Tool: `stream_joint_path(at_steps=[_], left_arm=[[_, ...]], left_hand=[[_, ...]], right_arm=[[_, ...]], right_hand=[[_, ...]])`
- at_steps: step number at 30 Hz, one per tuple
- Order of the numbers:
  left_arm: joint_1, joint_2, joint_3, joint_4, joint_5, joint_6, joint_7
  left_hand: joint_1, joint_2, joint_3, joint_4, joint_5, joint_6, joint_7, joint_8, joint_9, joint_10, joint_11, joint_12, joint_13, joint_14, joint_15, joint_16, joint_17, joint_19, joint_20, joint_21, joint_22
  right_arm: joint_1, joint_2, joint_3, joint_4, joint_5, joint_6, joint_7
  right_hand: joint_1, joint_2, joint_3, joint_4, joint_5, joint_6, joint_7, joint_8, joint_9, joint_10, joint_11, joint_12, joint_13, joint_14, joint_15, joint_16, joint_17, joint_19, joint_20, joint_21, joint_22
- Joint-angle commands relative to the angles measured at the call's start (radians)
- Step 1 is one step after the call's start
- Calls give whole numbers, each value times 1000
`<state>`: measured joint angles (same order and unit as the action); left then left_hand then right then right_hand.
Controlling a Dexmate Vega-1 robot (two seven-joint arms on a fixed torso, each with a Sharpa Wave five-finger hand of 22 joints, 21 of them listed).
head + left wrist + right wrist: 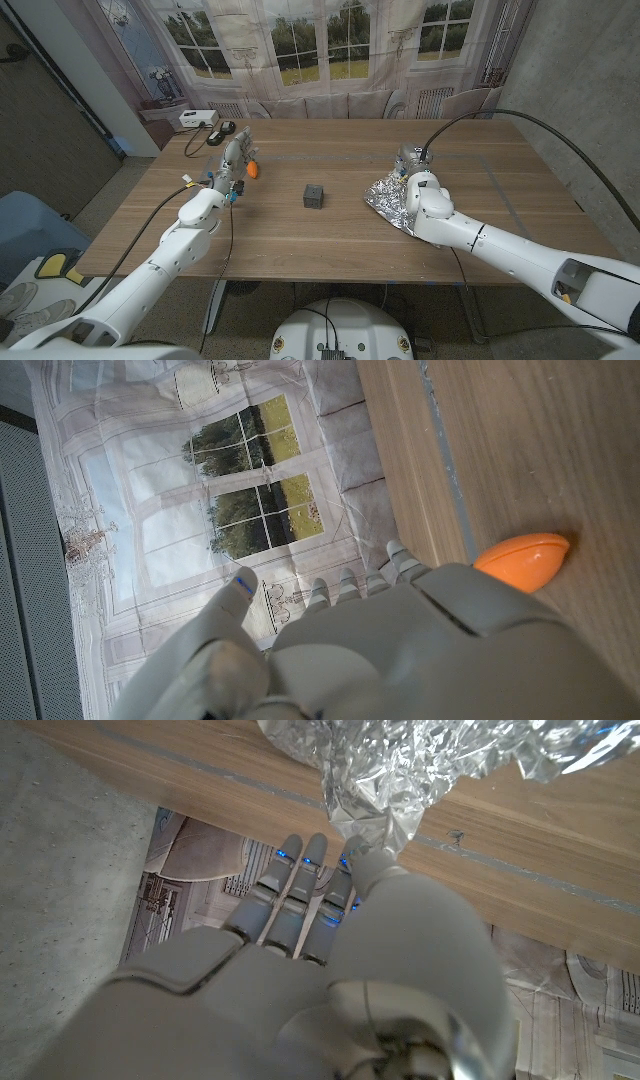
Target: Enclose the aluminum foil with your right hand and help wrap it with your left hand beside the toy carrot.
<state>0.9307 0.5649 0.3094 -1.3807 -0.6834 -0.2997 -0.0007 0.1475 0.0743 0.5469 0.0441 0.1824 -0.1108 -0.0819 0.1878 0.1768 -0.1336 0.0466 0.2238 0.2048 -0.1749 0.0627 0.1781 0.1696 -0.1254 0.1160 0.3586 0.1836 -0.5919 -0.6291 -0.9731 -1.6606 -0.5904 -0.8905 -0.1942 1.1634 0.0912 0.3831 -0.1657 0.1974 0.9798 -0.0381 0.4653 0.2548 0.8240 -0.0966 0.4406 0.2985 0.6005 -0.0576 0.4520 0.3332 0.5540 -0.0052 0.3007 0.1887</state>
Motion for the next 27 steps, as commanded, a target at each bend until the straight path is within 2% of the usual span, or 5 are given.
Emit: stream_joint_path(at_steps=[1,7,12,18,27], left_arm=[[-11,-4,7,11,2,5,-7],[-16,-6,10,16,1,7,-13],[-22,-9,14,22,4,3,-19],[-21,-8,13,18,3,1,-19],[-8,-3,6,7,1,-7,-16]], left_hand=[[-10,5,-5,1,9,3,1,0,3,2,5,0,1,-24,5,3,4,0,3,-1,4],[-11,5,-6,1,10,2,1,0,3,2,3,0,1,-25,4,3,4,0,3,-2,4],[-13,6,-6,1,10,2,2,-1,3,0,5,-1,1,-25,3,3,4,0,3,-4,4],[-14,6,-7,0,11,1,1,-1,3,1,5,0,1,-26,4,2,4,1,3,-5,4],[-15,7,-8,0,11,2,0,-1,3,1,5,0,0,-24,5,3,3,1,4,-6,4]], right_arm=[[-52,9,52,-5,3,34,-105],[-104,1,115,-49,39,90,-179],[-161,-1,189,-87,99,183,-255],[-206,-1,252,-121,165,282,-299],[-229,1,275,-144,181,373,-329]], right_hand=[[8,0,-17,6,13,-16,7,19,25,21,11,20,16,21,-168,9,15,2,-12,8,5],[9,10,-20,12,20,-24,5,31,42,20,3,25,26,13,-166,-1,16,6,-16,11,5],[11,12,-27,14,24,-31,2,41,55,16,-5,27,33,14,-169,-1,21,8,-21,13,6],[12,16,-34,18,28,-38,0,53,71,13,-7,31,41,10,-168,-8,23,8,-22,15,7],[13,22,-44,21,36,-47,1,74,97,9,-11,36,55,7,-168,-21,25,9,-23,19,8]])
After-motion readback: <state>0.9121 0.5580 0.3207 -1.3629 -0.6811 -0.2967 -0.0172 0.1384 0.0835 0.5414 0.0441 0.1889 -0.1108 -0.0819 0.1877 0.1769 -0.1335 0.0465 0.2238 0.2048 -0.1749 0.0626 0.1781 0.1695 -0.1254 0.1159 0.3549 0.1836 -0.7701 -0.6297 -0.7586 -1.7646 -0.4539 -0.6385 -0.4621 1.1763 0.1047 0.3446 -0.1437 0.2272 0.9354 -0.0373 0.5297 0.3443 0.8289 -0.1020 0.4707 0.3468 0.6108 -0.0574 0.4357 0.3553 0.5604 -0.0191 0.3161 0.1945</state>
